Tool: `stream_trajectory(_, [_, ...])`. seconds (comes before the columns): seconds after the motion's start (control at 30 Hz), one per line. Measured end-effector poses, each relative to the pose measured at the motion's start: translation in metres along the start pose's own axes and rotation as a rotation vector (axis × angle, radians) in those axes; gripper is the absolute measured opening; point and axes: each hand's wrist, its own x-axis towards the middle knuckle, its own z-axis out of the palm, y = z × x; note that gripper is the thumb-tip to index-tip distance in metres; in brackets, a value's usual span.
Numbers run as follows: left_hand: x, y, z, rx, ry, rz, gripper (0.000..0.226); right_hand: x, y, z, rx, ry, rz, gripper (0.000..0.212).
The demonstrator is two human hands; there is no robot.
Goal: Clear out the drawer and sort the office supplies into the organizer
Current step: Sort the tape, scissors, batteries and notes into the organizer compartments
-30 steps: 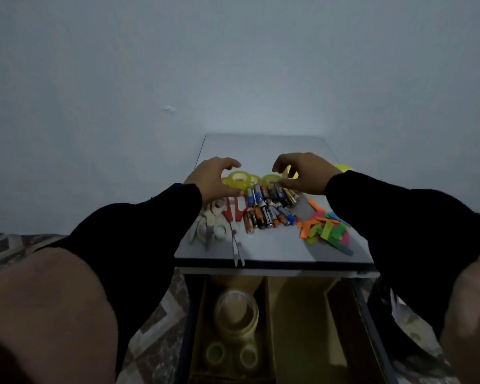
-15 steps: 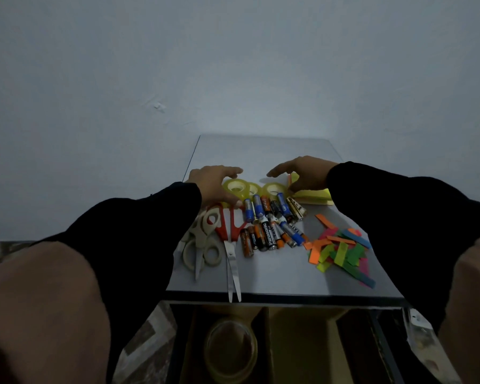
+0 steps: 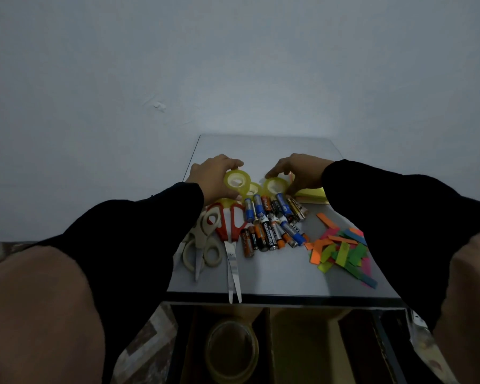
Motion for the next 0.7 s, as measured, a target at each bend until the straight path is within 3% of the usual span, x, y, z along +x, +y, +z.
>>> stream_trajectory(0.2, [-0.011,0.005,-0.009,-0.027,0.06,0.017,0.072,-0.014,0.0,-0.007,-0.14,0.164,0.052,0.061])
stream_trajectory(0.33, [-0.028,0.009,-0.018,-0.095,0.09,0.024,0.068,-0.035,-0.008,-0.019,-0.06,0.238,0.054,0.06])
stream_trajectory(0.7, [-0.139,0.036,-0.048,-0.191,0.049,0.016,0.064,-0.126,-0.083,-0.023,0.046,0.171,-0.068,0.057])
